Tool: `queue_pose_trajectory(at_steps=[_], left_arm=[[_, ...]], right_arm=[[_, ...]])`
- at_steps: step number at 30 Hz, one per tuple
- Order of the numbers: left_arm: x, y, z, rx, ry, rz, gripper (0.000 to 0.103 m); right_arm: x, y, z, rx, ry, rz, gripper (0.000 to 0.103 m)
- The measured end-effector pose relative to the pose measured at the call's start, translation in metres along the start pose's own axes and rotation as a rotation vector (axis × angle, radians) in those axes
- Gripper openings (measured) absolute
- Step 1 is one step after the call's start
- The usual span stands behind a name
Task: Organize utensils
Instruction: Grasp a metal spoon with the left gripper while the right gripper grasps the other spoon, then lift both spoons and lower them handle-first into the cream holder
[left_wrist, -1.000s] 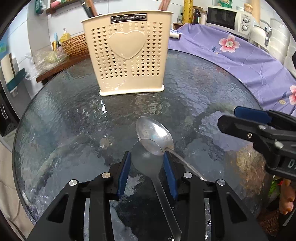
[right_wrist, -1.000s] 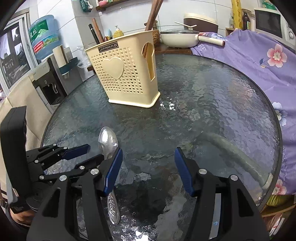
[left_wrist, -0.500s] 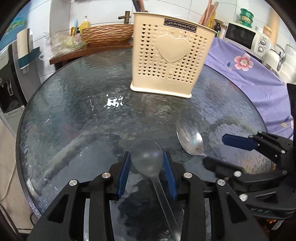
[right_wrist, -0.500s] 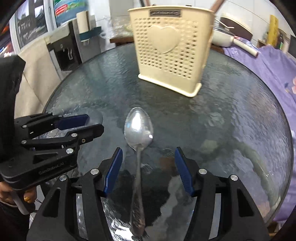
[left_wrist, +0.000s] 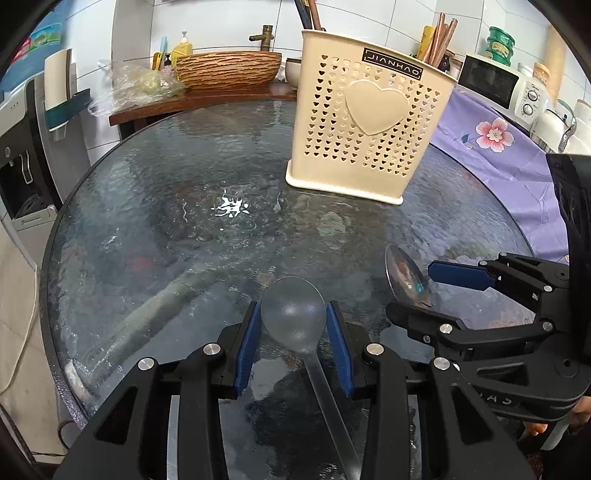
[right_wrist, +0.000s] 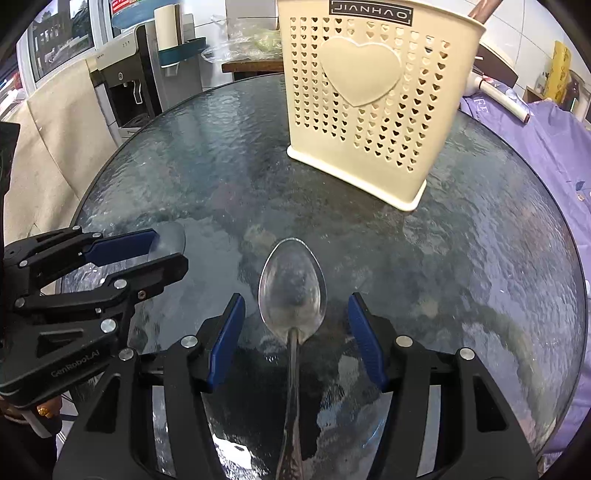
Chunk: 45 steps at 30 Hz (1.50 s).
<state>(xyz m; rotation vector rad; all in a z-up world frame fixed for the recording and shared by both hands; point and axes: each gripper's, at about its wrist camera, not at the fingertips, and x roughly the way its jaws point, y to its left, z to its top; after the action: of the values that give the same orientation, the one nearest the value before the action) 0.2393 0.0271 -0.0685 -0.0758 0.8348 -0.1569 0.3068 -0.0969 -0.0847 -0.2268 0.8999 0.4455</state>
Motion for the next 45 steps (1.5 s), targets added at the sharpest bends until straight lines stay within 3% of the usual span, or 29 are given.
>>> queue_pose_trajectory(at_steps=[8,15,21,35,45], left_arm=[[0.002,0.008,0.005,0.002,0.005,-0.002,0.036],[0.005,0.009,0.008,0.01,0.009,-0.002,0.036],[0.001,0.009,0.012,0.006,-0.005,-0.013,0.036],[-0.057,-0.009,0.033,0.036,-0.17,-0.056,0.036],[-0.076,-0.023,0.041,0.068,-0.242,-0.088,0.035]], right_arm=[[0.004,0.003,0.008,-0.013,-0.001,0.006,0.038],[0.004,0.0,0.01,0.0,-0.011,0.017,0.038],[-0.016,-0.016,0.009,0.067,-0.082,0.063,0.038],[-0.091,-0.035,0.01,0.132,-0.258,0.108,0.038],[-0.116,-0.036,0.014,0.128,-0.288,0.112,0.037]])
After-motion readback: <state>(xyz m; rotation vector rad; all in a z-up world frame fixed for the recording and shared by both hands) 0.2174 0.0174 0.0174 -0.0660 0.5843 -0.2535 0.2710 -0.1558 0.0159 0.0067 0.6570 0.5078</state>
